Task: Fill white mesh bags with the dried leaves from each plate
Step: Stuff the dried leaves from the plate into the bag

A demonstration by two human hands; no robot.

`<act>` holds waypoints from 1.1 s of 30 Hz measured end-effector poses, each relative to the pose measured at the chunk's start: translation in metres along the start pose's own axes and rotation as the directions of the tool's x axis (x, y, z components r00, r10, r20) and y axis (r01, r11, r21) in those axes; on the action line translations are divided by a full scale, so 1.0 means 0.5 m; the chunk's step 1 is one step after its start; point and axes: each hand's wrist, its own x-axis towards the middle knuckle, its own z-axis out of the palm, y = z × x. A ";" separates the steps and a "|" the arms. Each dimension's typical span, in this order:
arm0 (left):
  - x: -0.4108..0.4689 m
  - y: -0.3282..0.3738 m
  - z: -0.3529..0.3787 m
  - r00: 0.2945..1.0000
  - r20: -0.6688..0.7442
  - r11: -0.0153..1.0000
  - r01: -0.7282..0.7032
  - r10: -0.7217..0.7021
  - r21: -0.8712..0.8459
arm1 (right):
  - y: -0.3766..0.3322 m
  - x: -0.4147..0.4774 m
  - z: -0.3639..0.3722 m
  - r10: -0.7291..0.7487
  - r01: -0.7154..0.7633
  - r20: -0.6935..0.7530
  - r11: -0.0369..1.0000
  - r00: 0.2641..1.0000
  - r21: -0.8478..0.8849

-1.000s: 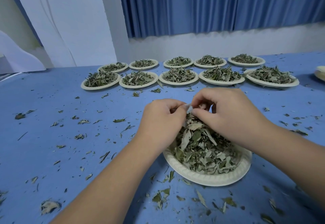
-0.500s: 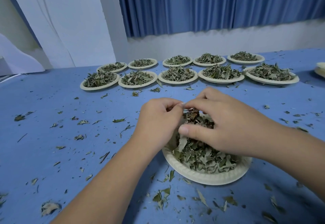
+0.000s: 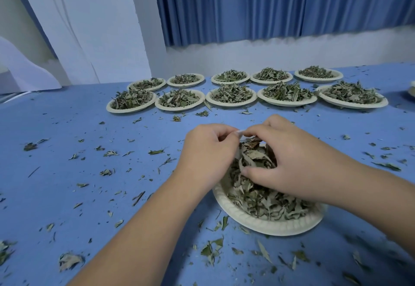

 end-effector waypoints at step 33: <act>0.000 0.000 0.012 1.000 -0.001 0.999 -0.031 0.031 -0.014 | 0.035 0.028 0.015 -0.065 0.135 -0.326 0.971 0.943 0.197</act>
